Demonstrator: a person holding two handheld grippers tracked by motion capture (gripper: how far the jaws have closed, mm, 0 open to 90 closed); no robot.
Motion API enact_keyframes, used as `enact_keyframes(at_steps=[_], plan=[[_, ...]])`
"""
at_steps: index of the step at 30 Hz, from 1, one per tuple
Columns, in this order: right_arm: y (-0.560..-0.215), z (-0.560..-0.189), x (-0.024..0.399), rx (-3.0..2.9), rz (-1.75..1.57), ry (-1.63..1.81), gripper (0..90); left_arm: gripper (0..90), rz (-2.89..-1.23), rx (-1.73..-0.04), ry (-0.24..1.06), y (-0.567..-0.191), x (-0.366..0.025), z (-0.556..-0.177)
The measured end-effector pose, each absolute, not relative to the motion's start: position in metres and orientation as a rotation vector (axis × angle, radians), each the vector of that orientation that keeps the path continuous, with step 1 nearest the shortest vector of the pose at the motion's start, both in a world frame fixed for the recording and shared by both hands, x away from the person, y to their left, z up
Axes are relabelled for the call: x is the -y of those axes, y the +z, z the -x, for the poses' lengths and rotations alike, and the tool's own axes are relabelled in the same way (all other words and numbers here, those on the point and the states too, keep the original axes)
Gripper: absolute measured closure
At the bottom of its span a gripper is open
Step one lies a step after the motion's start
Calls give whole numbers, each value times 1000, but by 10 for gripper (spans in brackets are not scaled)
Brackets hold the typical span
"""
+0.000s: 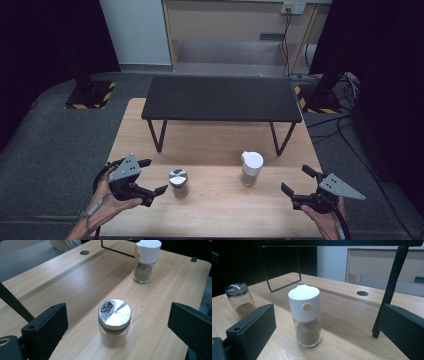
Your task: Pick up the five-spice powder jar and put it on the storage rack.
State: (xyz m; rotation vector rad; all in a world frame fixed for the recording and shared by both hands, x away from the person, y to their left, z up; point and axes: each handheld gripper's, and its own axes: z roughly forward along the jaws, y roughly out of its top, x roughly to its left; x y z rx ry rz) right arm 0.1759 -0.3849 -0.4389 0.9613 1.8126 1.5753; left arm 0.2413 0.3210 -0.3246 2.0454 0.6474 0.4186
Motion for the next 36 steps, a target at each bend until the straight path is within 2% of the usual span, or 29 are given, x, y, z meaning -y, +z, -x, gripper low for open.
enact_keyframes(at_steps=[12,29,36], plan=[[-439,-174,385,-1809,-957,1573,14,29,-2093,-647,371,-343,-302,-271],[-439,-174,386,-1807,-963,1569,19,64,-2127,-662,327,-376,-283,-290],[-439,-173,386,-1805,-963,1567,21,139,-2107,-661,326,-391,-280,-294]])
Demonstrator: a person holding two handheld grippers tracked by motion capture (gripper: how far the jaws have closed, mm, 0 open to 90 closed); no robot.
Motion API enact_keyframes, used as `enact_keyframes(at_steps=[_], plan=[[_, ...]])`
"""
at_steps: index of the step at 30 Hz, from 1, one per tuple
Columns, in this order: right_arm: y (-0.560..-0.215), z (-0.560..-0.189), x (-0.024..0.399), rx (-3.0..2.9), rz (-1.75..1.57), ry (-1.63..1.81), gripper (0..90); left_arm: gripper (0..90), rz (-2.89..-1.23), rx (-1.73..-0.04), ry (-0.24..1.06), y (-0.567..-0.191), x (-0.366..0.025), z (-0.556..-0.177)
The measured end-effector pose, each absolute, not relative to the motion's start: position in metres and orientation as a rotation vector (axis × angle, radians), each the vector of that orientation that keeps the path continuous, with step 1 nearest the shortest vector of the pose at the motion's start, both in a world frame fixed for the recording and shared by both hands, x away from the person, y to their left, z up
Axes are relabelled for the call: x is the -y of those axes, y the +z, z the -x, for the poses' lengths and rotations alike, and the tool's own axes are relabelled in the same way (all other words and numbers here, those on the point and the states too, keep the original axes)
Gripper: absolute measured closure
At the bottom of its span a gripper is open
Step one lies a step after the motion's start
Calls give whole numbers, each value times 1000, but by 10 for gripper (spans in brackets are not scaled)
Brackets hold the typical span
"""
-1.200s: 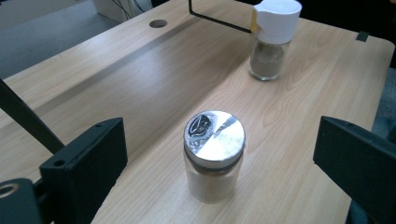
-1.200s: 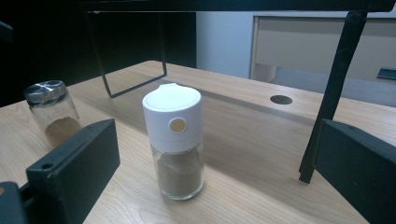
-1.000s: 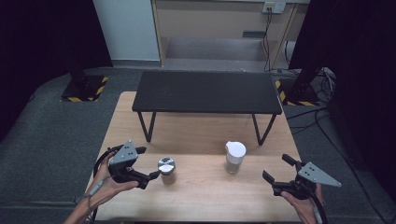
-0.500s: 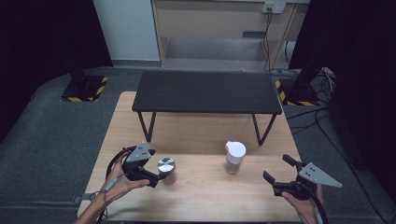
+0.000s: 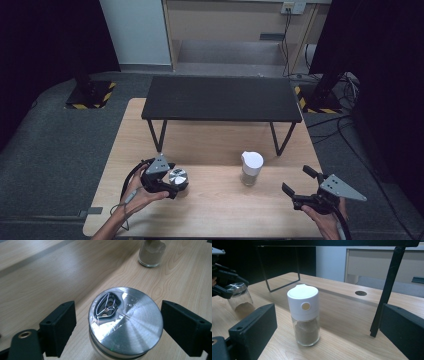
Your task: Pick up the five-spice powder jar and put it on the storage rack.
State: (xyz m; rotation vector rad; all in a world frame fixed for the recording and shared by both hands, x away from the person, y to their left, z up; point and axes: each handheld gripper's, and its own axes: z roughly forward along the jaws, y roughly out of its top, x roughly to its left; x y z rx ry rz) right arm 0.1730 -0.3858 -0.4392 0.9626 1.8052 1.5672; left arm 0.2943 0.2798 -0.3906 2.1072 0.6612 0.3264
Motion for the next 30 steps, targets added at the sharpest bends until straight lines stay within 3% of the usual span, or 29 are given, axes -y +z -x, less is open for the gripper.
enact_keyframes(at_steps=[5,8,20,30], plan=[[-439,-172,386,-1798,-971,1567,23,215,-2104,-634,340,-397,-279,-294],[-439,-172,386,-1798,-973,1566,23,312,-2083,-625,328,-400,-282,-294],[-440,-172,387,-1792,-973,1572,26,329,-2039,-667,329,-395,-286,-286],[-440,-173,387,-1794,-966,1578,27,333,-2078,-626,341,-351,-285,-283]])
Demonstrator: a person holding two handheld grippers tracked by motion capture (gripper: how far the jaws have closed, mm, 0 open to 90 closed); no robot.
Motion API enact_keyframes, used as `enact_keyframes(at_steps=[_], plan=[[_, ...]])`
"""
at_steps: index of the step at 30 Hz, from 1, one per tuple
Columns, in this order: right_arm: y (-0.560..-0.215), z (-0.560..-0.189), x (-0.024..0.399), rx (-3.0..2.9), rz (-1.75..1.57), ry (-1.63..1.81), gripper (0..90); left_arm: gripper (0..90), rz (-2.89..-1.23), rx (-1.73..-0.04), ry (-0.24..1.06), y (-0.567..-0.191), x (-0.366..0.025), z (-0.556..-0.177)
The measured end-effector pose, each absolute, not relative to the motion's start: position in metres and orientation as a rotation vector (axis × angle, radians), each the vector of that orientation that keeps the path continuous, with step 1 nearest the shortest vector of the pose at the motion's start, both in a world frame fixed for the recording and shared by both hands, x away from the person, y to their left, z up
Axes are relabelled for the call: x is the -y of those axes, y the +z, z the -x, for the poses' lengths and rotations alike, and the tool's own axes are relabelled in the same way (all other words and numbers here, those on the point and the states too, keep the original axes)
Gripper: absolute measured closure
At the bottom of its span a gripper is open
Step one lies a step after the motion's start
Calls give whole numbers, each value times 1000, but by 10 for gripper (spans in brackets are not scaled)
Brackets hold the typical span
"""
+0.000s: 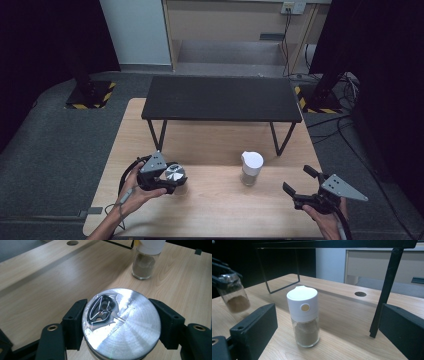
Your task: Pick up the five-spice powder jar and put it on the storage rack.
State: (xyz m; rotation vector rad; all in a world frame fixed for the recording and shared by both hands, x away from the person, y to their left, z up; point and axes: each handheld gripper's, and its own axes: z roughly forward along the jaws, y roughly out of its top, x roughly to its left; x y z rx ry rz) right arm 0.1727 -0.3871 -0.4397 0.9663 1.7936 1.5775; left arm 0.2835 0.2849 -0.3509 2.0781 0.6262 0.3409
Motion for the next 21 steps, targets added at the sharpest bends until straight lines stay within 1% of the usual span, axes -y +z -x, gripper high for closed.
enact_keyframes(at_steps=[3,8,9,13,14,16,19,20,21], plan=[[-440,-173,387,-1794,-965,1580,28,333,-2069,-627,331,-345,-288,-284],[-440,-173,387,-1796,-964,1582,28,333,-2076,-623,331,-314,-293,-286],[-440,-173,387,-1796,-964,1582,28,333,-2076,-623,331,-314,-293,-286],[-440,-173,387,-1796,-962,1583,28,333,-2095,-594,361,-282,-293,-287],[-440,-173,387,-1796,-962,1583,28,333,-2095,-594,361,-282,-293,-287],[-440,-173,387,-1798,-963,1586,29,333,-2092,-586,368,-265,-294,-289],[-439,-174,387,-1805,-958,1585,32,333,-2091,-586,371,-254,-295,-291],[-439,-174,387,-1805,-957,1586,32,334,-2099,-581,384,-242,-293,-293],[-440,-174,387,-1804,-957,1588,32,334,-2099,-581,384,-242,-293,-293]])
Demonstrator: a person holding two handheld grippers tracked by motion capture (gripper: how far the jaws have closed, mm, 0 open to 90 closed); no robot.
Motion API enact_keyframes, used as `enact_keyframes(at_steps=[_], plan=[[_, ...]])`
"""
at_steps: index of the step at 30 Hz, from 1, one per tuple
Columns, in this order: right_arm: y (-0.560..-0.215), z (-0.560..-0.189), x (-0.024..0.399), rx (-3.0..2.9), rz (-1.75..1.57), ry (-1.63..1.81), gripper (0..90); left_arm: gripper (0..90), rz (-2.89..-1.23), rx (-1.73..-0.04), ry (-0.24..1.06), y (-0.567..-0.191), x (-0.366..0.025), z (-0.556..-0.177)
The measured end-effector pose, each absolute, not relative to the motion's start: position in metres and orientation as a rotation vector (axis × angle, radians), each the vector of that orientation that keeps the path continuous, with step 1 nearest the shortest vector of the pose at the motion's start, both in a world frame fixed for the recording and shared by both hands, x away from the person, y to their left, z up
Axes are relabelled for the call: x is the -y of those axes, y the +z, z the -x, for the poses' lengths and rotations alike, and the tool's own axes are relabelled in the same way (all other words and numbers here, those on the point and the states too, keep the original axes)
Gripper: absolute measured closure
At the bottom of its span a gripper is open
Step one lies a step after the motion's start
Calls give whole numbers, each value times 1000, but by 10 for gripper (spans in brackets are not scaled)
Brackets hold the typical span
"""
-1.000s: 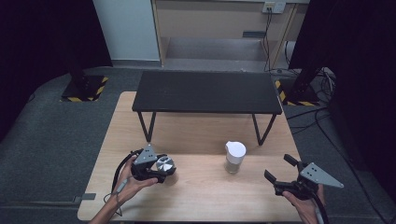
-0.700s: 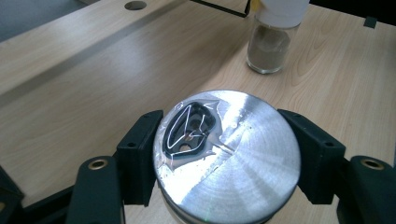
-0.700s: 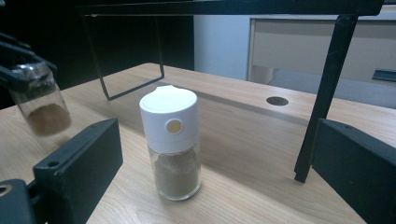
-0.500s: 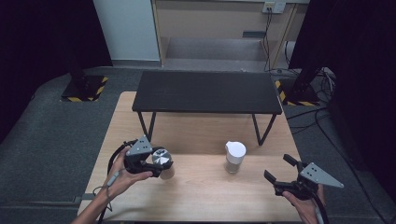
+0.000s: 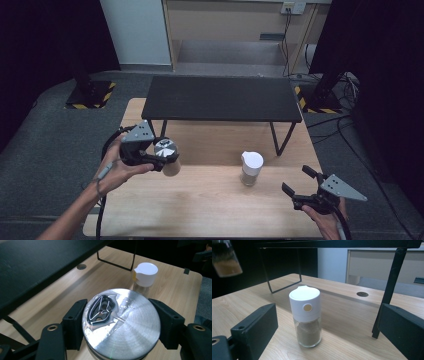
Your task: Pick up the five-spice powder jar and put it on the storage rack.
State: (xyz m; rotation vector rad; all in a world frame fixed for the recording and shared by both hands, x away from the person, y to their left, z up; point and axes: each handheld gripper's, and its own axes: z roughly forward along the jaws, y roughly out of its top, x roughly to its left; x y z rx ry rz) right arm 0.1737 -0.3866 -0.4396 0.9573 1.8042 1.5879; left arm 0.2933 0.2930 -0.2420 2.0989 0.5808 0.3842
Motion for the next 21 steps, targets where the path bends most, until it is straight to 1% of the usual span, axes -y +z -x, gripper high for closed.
enact_keyframes(at_steps=[4,6,9,21], plan=[[-440,-174,387,-1800,-964,1589,29,333,-2098,-588,391,-217,-291,-302],[-440,-174,387,-1798,-964,1592,29,334,-2103,-594,411,-208,-288,-305],[-440,-174,387,-1795,-965,1595,29,334,-2090,-616,409,-196,-286,-311],[-441,-173,388,-1789,-965,1605,28,334,-2064,-657,457,-158,-278,-334]])
